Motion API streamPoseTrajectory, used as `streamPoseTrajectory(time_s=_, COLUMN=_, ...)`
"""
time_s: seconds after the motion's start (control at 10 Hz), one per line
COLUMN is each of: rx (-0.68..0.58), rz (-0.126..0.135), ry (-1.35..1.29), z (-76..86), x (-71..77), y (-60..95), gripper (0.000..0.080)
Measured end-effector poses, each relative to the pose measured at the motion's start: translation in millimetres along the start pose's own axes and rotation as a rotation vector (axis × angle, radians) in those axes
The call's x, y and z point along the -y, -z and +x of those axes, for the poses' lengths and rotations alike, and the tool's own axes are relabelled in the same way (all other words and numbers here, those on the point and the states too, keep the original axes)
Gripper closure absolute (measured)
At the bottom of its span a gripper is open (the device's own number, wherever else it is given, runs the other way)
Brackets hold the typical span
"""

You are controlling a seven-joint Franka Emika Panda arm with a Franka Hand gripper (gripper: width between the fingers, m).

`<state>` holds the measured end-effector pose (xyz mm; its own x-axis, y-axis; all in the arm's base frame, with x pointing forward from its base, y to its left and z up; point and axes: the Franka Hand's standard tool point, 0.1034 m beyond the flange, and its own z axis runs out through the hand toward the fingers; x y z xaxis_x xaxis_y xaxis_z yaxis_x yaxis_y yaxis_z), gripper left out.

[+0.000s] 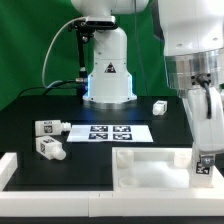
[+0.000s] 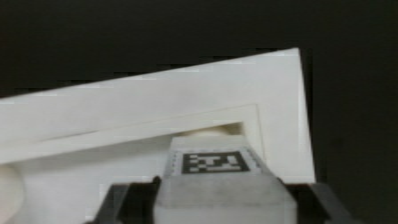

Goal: Assemble one leg

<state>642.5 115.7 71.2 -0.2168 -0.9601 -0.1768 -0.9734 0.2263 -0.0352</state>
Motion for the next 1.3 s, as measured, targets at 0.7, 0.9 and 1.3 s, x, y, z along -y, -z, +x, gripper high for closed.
streamPoseTrajectory(time_s=0.7, rx=0.014, rz=0.011, ry=0.041, z=-5.8, x=5.3, y=19.6, gripper=0.0233)
streamPoseTrajectory(time_s=0.9, rx=0.035, rz=0.038, ry=0.099, z=-13.0, x=8.9, y=48.3, gripper=0.0157)
streamPoseTrajectory(time_s=1.3, rx=0.047, rz=0.06, ry=0.126, z=-19.0, x=13.2, y=65.7, gripper=0.0151)
